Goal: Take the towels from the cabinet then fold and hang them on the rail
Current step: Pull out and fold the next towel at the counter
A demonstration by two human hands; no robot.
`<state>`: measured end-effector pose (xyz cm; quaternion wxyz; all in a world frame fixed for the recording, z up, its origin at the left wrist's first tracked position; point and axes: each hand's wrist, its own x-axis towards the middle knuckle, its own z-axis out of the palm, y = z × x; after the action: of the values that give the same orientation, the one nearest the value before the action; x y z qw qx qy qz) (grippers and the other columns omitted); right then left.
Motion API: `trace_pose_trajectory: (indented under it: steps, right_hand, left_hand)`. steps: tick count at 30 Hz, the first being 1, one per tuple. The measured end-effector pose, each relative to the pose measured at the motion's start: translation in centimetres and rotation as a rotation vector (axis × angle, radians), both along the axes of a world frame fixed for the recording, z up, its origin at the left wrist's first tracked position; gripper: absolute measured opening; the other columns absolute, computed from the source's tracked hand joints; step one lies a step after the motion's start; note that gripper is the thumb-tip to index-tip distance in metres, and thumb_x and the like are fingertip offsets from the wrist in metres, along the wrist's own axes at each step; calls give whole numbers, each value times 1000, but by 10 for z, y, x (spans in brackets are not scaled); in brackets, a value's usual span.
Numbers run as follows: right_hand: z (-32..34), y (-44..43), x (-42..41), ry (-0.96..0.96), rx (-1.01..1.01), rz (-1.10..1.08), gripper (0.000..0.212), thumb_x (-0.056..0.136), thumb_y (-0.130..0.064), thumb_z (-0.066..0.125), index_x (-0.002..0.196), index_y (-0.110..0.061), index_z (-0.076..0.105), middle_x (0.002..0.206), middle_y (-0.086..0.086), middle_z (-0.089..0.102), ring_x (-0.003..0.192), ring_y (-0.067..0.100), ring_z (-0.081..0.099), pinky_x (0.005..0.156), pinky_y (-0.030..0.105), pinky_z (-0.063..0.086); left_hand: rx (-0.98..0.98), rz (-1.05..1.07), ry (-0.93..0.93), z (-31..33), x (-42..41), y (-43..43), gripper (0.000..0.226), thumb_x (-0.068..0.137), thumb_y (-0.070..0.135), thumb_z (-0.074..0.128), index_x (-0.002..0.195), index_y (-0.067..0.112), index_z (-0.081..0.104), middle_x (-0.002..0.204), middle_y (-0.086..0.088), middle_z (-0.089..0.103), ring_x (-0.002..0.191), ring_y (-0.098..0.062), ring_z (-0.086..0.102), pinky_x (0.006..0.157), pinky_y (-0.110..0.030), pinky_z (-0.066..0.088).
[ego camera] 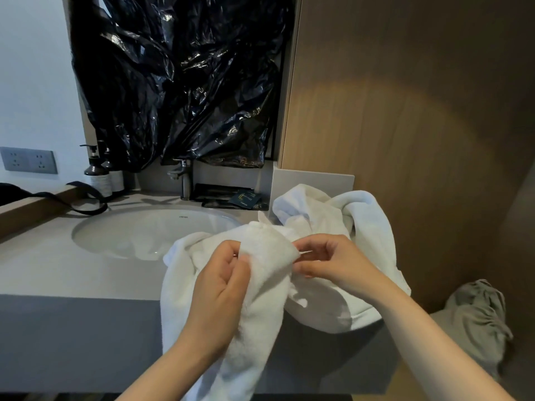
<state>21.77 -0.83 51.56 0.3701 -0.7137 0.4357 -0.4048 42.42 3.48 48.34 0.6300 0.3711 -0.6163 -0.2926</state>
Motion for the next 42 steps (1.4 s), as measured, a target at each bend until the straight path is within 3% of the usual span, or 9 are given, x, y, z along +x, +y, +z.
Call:
trace_pose_trajectory:
  steps: [7, 12, 14, 17, 21, 27, 34, 38, 42]
  right_hand:
    - [-9, -17, 15, 233, -331, -159, 47, 80, -27, 80, 117, -49, 63, 134, -19, 44, 119, -11, 43, 87, 9, 46]
    - [-7, -36, 27, 411, -433, -139, 54, 88, -33, 71, 139, -36, 52, 148, -15, 41, 134, 0, 36, 109, 21, 34]
    - [-5, -46, 34, 432, -500, -146, 42, 91, -28, 68, 132, -29, 60, 143, -11, 50, 131, 2, 40, 110, 20, 31]
    - [4, -57, 41, 418, -543, -144, 12, 95, -19, 63, 99, -13, 72, 119, -5, 67, 117, 5, 52, 98, 16, 36]
    - [21, -50, 42, 246, -500, -147, 33, 99, -19, 55, 68, -28, 55, 65, -17, 55, 66, -1, 49, 64, 15, 34]
    - [70, -5, 38, -185, -655, -153, 22, 94, -24, 60, 75, -13, 63, 67, -6, 54, 65, 7, 49, 61, 16, 40]
    - [56, 22, 27, 196, -718, -237, 17, 92, -17, 67, 75, -14, 69, 70, -7, 65, 70, 11, 59, 64, 20, 42]
    - [35, 28, 31, 145, -640, -276, 15, 91, -22, 67, 78, -17, 72, 71, -8, 67, 73, 13, 61, 64, 23, 49]
    - [38, 30, 37, 36, -564, -238, 17, 92, -23, 66, 78, -17, 72, 70, -3, 66, 72, 16, 61, 65, 29, 50]
  left_hand:
    - [22, -111, 38, 16, 33, 7, 39, 72, 53, 65, 77, 15, 63, 71, -24, 53, 63, -23, 49, 61, -37, 40]
    - [41, -184, 34, 21, 53, 10, 21, 73, 42, 71, 72, 22, 66, 60, 3, 57, 54, -11, 53, 49, -20, 43]
    - [53, -183, 51, 21, 59, 10, 17, 78, 35, 68, 73, 19, 65, 62, -1, 59, 55, -15, 55, 49, -23, 45]
    - [50, -111, 61, 20, 67, 7, 41, 73, 45, 66, 83, 6, 59, 68, -18, 58, 60, -25, 56, 53, -35, 45]
    - [22, 144, 6, 21, 79, -4, 22, 81, 42, 59, 75, 21, 59, 63, -4, 56, 58, -14, 53, 54, -32, 42]
    - [-74, 348, -63, 32, 76, -30, 27, 96, 24, 57, 70, 28, 54, 58, 18, 57, 52, 2, 51, 49, -7, 38]
    - [-85, 380, -276, 23, 52, -33, 15, 96, 14, 48, 90, 23, 57, 77, 4, 59, 71, -12, 54, 60, -28, 41]
    - [-68, 251, -205, 17, 28, -12, 11, 90, 41, 52, 94, 36, 60, 93, 25, 63, 88, 5, 58, 66, -8, 41]
    - [-3, 150, -268, 24, 15, -10, 44, 73, 66, 67, 112, 47, 60, 107, 35, 60, 105, 16, 51, 81, -4, 37]
